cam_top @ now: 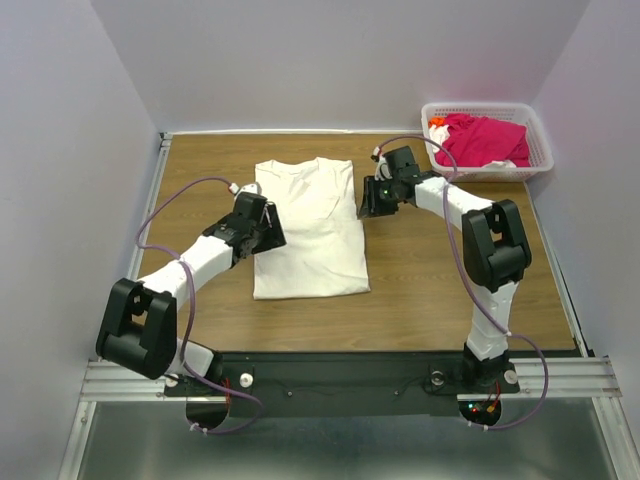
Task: Fold and stack the t-shirts
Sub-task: Fold the tshirt
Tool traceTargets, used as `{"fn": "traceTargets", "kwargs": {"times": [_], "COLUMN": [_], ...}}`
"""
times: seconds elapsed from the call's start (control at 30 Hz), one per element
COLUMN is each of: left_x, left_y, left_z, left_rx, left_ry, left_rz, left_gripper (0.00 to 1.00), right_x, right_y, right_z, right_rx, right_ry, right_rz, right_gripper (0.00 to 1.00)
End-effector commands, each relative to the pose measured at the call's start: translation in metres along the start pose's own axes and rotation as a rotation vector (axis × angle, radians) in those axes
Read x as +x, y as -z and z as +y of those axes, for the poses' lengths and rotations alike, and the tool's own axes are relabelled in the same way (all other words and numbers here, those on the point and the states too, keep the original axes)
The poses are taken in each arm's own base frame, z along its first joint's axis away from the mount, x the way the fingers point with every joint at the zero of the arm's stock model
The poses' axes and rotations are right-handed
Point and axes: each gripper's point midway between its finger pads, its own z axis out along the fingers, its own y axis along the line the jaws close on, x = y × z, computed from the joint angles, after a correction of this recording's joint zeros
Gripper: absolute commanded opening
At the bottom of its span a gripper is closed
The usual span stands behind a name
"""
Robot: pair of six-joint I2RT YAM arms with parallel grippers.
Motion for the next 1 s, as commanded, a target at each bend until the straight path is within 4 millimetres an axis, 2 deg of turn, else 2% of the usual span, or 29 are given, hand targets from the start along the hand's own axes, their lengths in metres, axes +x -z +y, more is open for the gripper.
{"fn": "traceTargets", "kwargs": {"times": [0.0, 0.13, 0.2, 0.4, 0.53, 0.6, 0.63, 0.73, 0.87, 0.97], "left_x": [-0.009, 0.010, 0.021, 0.041, 0.052, 0.054, 0.055, 0.060, 0.068, 0.075], "left_y": [0.016, 0.011, 0.007, 0.002, -0.001, -0.001, -0.001, -0.002, -0.005, -0.006], "left_z": [-0.032, -0.046, -0.041, -0.030, -0.020, -0.018, -0.016, -0.008, -0.001, 0.003], "left_rx": [0.048, 0.080, 0.070, 0.047, 0.019, 0.015, 0.008, -0.016, -0.039, -0.054], "left_ry": [-0.132, -0.178, -0.169, -0.133, -0.120, -0.122, -0.124, -0.130, -0.137, -0.135], "left_rz": [-0.061, -0.021, 0.008, 0.049, 0.070, 0.075, 0.075, 0.088, 0.107, 0.124], "left_gripper": [0.74, 0.74, 0.74, 0.74, 0.73, 0.73, 0.73, 0.73, 0.73, 0.73], "right_x": [0.005, 0.012, 0.014, 0.019, 0.019, 0.017, 0.015, -0.002, -0.021, -0.023], "right_y": [-0.005, -0.012, -0.015, -0.023, -0.028, -0.027, -0.027, -0.014, -0.005, -0.010], "right_z": [0.012, 0.016, 0.018, 0.014, 0.010, 0.010, 0.011, 0.020, 0.027, 0.026], "right_rx": [-0.070, -0.109, -0.124, -0.122, -0.105, -0.102, -0.103, -0.116, -0.129, -0.129], "right_ry": [0.019, 0.011, 0.008, -0.007, -0.008, -0.005, -0.002, 0.016, 0.056, 0.076], "right_rz": [0.017, 0.046, 0.058, 0.076, 0.078, 0.072, 0.067, 0.022, -0.026, -0.025], "right_gripper": [0.42, 0.39, 0.39, 0.38, 0.33, 0.28, 0.22, 0.13, 0.08, 0.06]}}
